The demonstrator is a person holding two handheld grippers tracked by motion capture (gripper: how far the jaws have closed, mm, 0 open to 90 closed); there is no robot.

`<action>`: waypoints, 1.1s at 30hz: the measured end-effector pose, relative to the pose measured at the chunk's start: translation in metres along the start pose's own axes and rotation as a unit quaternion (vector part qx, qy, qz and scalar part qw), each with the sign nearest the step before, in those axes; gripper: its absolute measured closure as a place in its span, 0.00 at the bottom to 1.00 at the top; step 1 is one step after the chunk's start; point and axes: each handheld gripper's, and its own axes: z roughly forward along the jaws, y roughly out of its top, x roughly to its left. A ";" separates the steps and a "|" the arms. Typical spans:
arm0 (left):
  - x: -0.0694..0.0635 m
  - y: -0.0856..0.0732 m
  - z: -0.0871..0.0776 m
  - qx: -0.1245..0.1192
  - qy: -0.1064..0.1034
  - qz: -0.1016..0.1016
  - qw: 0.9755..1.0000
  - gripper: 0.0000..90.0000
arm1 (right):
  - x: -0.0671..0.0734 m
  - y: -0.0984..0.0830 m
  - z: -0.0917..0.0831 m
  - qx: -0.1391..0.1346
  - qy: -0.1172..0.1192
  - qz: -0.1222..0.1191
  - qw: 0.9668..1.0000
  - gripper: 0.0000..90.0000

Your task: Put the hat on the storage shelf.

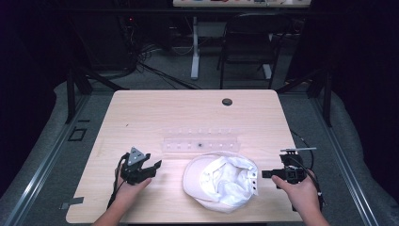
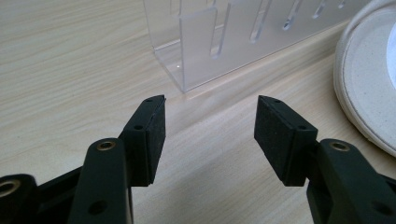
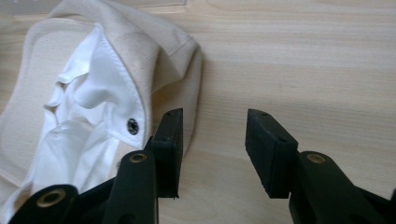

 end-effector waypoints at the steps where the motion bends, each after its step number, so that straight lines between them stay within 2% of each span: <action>1: 0.000 0.000 0.000 0.000 0.001 0.000 1.000 0.49 | 0.002 0.002 -0.001 0.006 0.011 0.002 1.000 0.64; 2: 0.000 0.000 0.000 0.000 0.001 0.000 1.000 0.49 | 0.002 0.002 -0.001 0.006 0.011 0.002 1.000 0.64; 3: 0.000 0.000 0.000 0.002 0.001 0.004 1.000 0.49 | 0.002 0.005 -0.002 0.019 0.023 0.008 1.000 0.64; 8: 0.000 0.000 0.000 0.001 0.002 0.004 1.000 0.49 | 0.003 0.007 -0.003 0.030 0.036 0.013 0.999 0.63; 9: 0.000 0.000 0.000 0.001 0.002 0.004 1.000 0.49 | 0.002 0.007 -0.004 0.036 0.050 0.019 0.998 0.63; 12: 0.000 0.000 0.000 0.001 0.003 0.003 1.000 0.49 | 0.002 0.006 -0.005 0.036 0.053 0.021 0.998 0.63; 19: -0.001 -0.001 0.001 0.003 0.002 0.006 1.000 0.49 | 0.003 0.002 -0.003 0.039 0.082 0.032 0.995 0.64; 22: -0.001 -0.001 0.001 0.004 0.002 0.008 1.000 0.49 | 0.005 0.000 -0.002 0.034 0.091 0.033 0.995 0.64; 23: -0.001 -0.001 0.001 0.004 0.002 0.008 1.000 0.49 | 0.005 0.000 -0.001 0.040 0.098 0.026 0.994 0.63; 26: -0.001 -0.001 0.001 0.004 0.002 0.006 1.000 0.49 | 0.006 -0.001 0.000 0.041 0.102 0.031 0.993 0.63; 28: -0.001 -0.001 0.001 0.004 0.001 0.006 1.000 0.49 | 0.005 -0.001 0.003 0.047 0.113 0.029 0.992 0.62; 31: -0.001 -0.001 0.001 0.004 0.002 0.008 1.000 0.49 | 0.007 -0.002 0.008 0.049 0.117 0.033 0.991 0.62; 33: -0.002 -0.001 0.001 0.003 0.002 0.007 1.000 0.49 | 0.008 -0.003 0.012 0.055 0.129 0.035 0.990 0.63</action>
